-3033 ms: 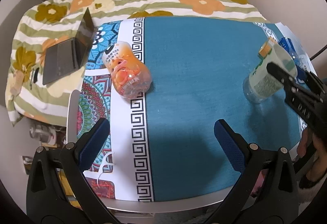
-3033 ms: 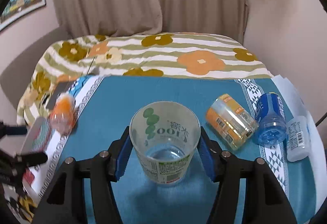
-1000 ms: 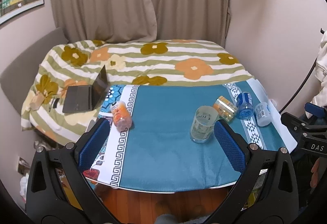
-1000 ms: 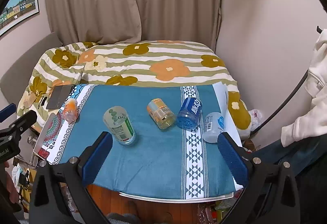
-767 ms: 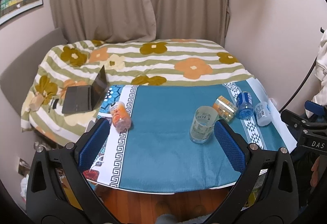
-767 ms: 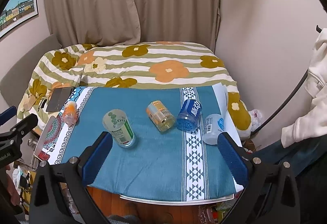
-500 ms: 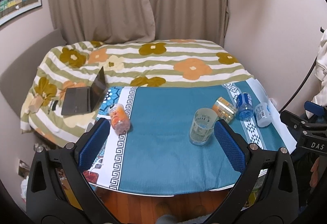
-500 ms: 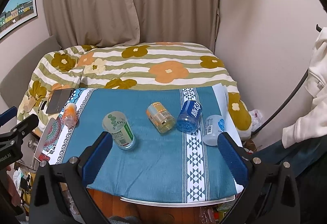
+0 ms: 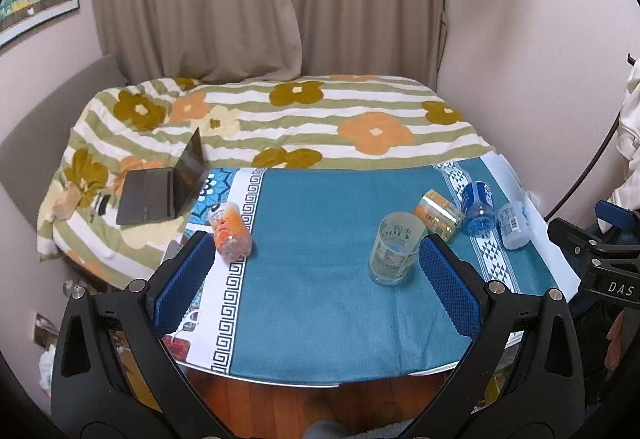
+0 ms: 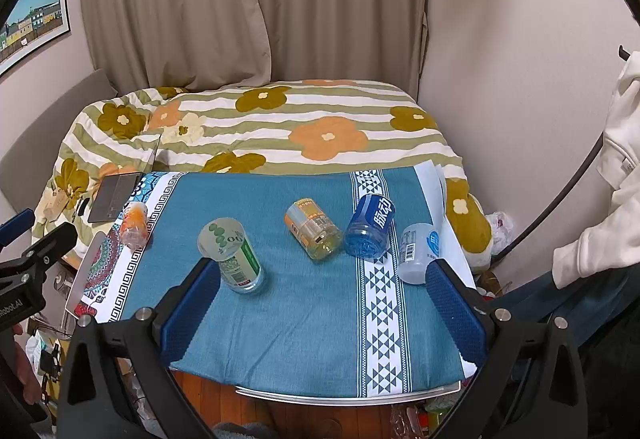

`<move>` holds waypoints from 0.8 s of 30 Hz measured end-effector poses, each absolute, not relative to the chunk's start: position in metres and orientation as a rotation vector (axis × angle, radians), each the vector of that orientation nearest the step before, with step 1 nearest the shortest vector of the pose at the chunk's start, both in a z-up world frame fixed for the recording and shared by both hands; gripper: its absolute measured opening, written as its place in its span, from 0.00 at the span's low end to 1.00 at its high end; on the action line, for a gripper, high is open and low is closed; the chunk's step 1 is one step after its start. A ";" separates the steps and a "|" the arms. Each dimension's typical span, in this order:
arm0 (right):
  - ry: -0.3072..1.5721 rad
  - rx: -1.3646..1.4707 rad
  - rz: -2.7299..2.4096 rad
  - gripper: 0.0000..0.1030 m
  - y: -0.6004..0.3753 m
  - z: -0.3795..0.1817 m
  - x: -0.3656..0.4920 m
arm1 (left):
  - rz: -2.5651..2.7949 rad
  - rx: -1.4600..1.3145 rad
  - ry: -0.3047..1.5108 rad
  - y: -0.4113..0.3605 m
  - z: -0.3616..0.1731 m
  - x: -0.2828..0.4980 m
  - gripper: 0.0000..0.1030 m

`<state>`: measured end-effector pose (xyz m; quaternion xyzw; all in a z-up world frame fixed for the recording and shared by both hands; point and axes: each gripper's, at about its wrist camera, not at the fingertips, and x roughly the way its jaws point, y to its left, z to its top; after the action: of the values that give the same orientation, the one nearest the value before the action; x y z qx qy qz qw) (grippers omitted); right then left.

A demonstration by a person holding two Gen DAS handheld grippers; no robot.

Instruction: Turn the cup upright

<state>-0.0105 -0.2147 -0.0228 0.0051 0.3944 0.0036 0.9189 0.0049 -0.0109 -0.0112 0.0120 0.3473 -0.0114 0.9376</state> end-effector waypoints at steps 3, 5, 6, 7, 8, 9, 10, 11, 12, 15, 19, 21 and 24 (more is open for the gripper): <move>0.811 0.011 0.008 0.99 -0.215 -0.023 -0.011 | -0.024 0.024 0.709 -0.011 -0.012 0.006 1.00; 0.810 0.010 0.007 0.99 -0.215 -0.023 -0.010 | -0.024 0.024 0.710 -0.011 -0.011 0.005 1.00; 0.811 0.011 0.008 0.99 -0.215 -0.022 -0.010 | -0.025 0.025 0.709 -0.010 -0.011 0.005 1.00; 0.811 0.012 0.008 0.99 -0.215 -0.023 -0.010 | -0.027 0.024 0.709 -0.010 -0.011 0.005 1.00; 0.811 0.011 0.008 0.99 -0.215 -0.023 -0.010 | -0.028 0.023 0.710 -0.010 -0.012 0.005 1.00; 0.811 0.010 0.007 0.99 -0.215 -0.022 -0.010 | -0.029 0.019 0.710 -0.010 -0.013 0.005 1.00; 0.811 0.011 0.008 0.99 -0.215 -0.022 -0.010 | -0.029 0.016 0.712 -0.010 -0.013 0.006 1.00; 0.811 0.011 0.008 0.99 -0.215 -0.022 -0.010 | -0.030 0.013 0.711 -0.009 -0.014 0.004 1.00; 0.810 0.010 0.008 0.99 -0.215 -0.022 -0.010 | -0.029 0.013 0.711 -0.009 -0.014 0.005 1.00; 0.807 0.010 0.005 0.99 -0.213 -0.022 -0.011 | -0.025 0.015 0.709 -0.008 -0.015 0.003 1.00; 0.806 0.011 0.002 0.99 -0.212 -0.023 -0.012 | -0.023 0.014 0.709 -0.008 -0.015 0.003 1.00; 0.805 0.012 0.002 0.99 -0.212 -0.023 -0.012 | -0.024 0.015 0.708 -0.008 -0.015 0.002 1.00; 0.804 0.013 -0.005 0.99 -0.210 -0.022 -0.012 | -0.026 0.014 0.705 -0.007 -0.014 0.001 1.00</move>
<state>-0.0122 -0.2101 -0.0225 0.0063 0.3912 -0.0022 0.9203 0.0012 -0.0067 -0.0140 0.0069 0.3451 -0.0126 0.9385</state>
